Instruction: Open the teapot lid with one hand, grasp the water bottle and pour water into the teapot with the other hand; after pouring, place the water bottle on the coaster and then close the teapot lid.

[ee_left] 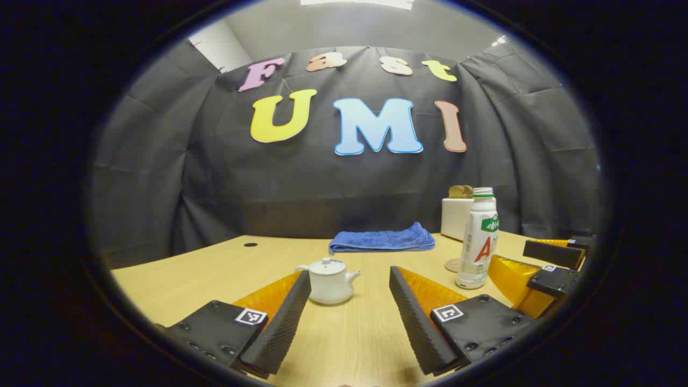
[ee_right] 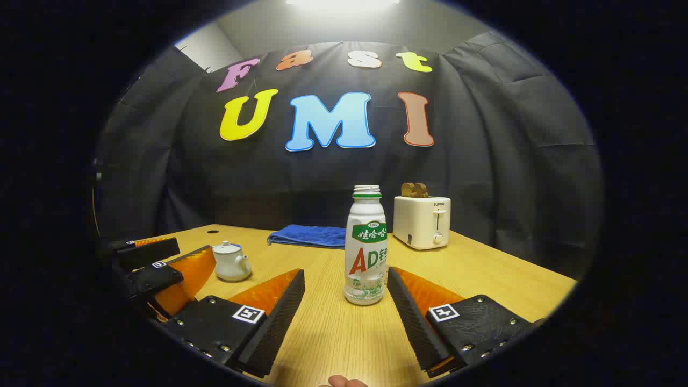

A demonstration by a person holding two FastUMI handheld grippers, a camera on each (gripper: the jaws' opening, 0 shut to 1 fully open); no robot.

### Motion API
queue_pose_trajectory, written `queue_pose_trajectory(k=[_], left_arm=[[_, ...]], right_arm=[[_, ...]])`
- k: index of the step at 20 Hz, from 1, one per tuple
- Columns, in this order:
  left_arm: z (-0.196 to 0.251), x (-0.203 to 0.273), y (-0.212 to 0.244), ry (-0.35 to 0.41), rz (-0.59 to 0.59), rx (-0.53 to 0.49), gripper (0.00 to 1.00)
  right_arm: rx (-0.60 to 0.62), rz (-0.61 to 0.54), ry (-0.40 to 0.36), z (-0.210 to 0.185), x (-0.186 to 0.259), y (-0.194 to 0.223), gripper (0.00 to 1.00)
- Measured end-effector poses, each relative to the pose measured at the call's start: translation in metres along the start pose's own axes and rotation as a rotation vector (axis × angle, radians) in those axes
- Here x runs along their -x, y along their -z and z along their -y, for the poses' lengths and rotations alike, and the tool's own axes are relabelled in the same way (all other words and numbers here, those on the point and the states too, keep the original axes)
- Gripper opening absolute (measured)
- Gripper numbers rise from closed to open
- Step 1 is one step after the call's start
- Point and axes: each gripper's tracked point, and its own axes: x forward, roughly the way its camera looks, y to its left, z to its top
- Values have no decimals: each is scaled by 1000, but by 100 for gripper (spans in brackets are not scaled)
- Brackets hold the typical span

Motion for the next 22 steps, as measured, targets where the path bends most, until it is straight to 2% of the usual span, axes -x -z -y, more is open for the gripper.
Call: queue_pose_trajectory(k=[4, 6, 7, 10, 11, 12, 14, 15, 18, 22], left_arm=[[1, -1, 0, 4, 0, 1, 100], [7, 1, -1, 32, -2, 2, 100], [11, -2, 0, 53, -1, 3, 83], [8, -1, -1, 39, 1, 4, 32], [8, -1, -3, 44, -2, 3, 15], [9, 1, -1, 49, 0, 1, 19], [11, 0, 0, 55, 0, 3, 10], [12, -4, -2, 56, 1, 1, 14], [10, -2, 0, 50, 2, 1, 100], [16, -2, 1, 75, -1, -1, 100]], right_arm=[[0, 2, -1, -1, -1, -1, 95], [1, 0, -1, -1, -2, 0, 95], [0, 1, -2, -1, -2, 0, 95], [0, 1, -2, -1, -2, 0, 25], [1, -2, -6, -2, -1, 0, 16], [2, 2, -12, -3, -1, 0, 15], [2, 2, -7, -2, -1, -1, 15], [1, 2, -5, -1, -1, -1, 14], [0, 0, 22, 3, -2, 0, 95], [-1, -1, 29, 4, -3, 0, 95]])
